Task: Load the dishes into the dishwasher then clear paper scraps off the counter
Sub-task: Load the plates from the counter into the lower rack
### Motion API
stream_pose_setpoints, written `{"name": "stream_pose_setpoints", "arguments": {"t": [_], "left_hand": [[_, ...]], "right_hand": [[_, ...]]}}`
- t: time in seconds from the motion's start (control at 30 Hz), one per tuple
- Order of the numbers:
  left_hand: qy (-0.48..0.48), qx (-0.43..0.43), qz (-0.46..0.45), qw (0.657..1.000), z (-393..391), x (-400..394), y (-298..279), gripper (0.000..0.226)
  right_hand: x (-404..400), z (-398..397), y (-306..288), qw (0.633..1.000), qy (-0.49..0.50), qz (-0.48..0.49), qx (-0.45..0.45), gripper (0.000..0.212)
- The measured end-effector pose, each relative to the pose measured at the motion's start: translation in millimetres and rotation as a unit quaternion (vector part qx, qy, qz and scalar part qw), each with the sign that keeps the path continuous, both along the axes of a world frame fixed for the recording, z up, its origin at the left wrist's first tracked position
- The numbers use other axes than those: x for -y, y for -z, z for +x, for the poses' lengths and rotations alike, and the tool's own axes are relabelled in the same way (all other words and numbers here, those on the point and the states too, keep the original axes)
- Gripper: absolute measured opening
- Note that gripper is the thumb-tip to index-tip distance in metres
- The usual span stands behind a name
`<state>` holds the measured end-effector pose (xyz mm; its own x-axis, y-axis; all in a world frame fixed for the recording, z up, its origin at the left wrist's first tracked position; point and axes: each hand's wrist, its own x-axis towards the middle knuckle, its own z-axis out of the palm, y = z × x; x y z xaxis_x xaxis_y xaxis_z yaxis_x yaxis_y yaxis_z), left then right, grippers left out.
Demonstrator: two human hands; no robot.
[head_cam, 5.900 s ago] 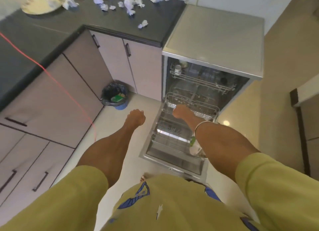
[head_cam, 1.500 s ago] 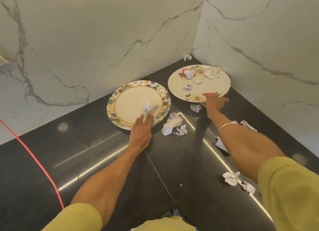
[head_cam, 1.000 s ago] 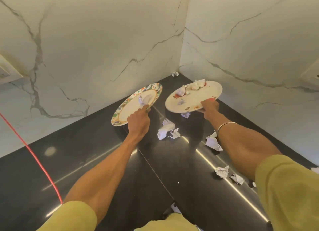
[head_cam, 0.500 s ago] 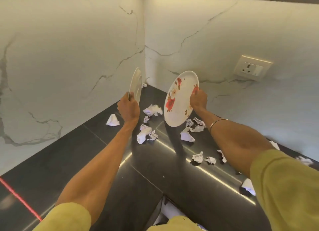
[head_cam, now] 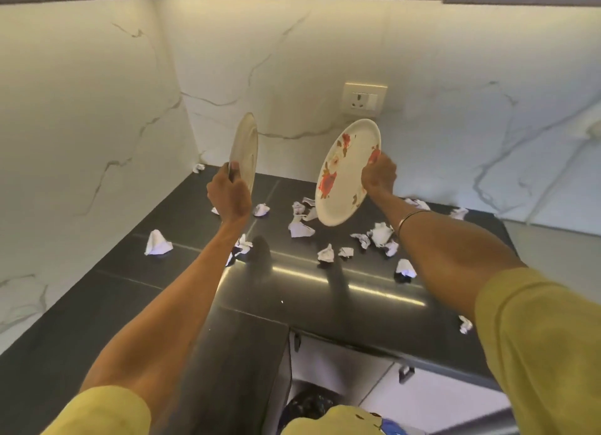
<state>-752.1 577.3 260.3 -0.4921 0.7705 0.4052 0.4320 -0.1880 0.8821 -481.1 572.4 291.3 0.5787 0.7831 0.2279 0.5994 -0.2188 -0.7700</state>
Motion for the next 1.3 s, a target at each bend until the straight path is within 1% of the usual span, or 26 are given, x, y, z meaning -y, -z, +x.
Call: {"name": "stream_pose_setpoints", "arguments": {"t": [0.13,0.23,0.37,0.5,0.6,0.8,1.0,1.13,1.3], "left_hand": [[0.057,0.002,-0.006,0.998,24,18,0,0.041],[0.1,-0.006,-0.008,0.995,46,37,1,0.04],[0.156,0.005,-0.006,0.988,75,65,1,0.036],[0.186,0.011,-0.021,0.982,100,88,4,0.037],[0.195,0.002,-0.032,0.98,117,101,6,0.037],[0.198,0.015,-0.041,0.979,159,157,-3,0.04],[0.203,0.016,-0.035,0.978,208,229,-3,0.034],[0.217,0.016,-0.05,0.975,233,280,3,0.039],[0.237,0.014,-0.048,0.97,258,347,-5,0.042]], "right_hand": [[41,28,6,0.998,0.059,-0.009,-0.009,0.027],[76,47,9,0.995,0.096,-0.015,-0.029,0.028],[124,65,10,0.992,0.119,-0.017,-0.028,0.028],[160,88,12,0.991,0.134,-0.015,-0.019,0.026],[187,102,12,0.989,0.148,-0.014,-0.011,0.027],[249,130,14,0.983,0.18,-0.013,-0.035,0.03],[326,155,20,0.98,0.181,-0.007,-0.082,0.025],[380,171,15,0.983,0.176,-0.022,-0.051,0.027],[446,185,8,0.982,0.183,-0.013,-0.04,0.026]]}}
